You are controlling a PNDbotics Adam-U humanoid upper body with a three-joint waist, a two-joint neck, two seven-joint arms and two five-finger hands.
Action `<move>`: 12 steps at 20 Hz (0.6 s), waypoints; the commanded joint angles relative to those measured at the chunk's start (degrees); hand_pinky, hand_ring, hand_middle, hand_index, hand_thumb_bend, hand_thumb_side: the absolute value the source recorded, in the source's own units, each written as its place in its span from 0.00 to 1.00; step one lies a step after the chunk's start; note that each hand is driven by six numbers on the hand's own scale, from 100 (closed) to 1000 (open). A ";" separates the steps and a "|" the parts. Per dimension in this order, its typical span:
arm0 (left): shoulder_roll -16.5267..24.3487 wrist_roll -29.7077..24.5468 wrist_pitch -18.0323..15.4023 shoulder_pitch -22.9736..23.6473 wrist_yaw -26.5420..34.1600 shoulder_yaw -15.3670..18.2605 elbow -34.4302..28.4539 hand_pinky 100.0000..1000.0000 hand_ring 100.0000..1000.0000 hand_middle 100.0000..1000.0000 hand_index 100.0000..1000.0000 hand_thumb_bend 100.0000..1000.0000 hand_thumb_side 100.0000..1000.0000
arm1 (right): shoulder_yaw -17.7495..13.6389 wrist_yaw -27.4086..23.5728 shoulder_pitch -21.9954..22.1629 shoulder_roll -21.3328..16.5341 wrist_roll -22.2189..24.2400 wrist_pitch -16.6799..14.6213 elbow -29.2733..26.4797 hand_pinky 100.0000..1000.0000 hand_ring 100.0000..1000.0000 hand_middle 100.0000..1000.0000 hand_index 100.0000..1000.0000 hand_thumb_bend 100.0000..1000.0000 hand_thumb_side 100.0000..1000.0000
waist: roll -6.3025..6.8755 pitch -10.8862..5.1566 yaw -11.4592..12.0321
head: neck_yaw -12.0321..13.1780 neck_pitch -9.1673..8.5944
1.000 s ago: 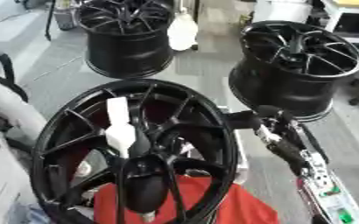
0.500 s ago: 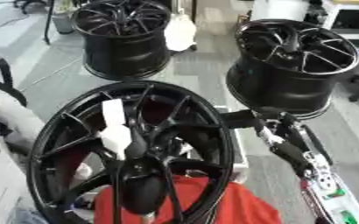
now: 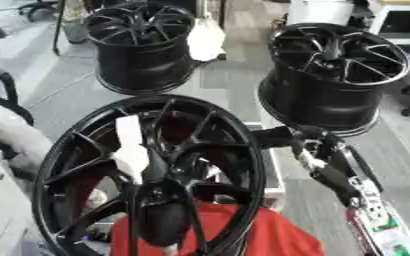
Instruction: Pull the pin out of the wheel hub.
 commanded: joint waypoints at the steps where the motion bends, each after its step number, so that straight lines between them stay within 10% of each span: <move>1: -2.80 -20.10 -18.64 -4.51 -5.19 -4.00 3.15 0.75 0.76 0.83 0.93 0.29 0.33 | 0.15 0.25 -0.61 -1.14 0.32 -0.08 -0.47 0.61 0.61 0.65 0.77 0.24 0.29 | 0.44 -0.62 -0.26 | 0.45 0.08; 12: -8.38 -20.70 -19.32 -7.78 -17.53 -15.37 2.38 0.70 0.75 0.83 0.93 0.33 0.35 | 0.41 0.21 -0.59 -1.33 0.63 -0.29 -0.31 0.61 0.61 0.65 0.77 0.24 0.29 | 1.16 -0.29 -1.45 | 1.14 0.04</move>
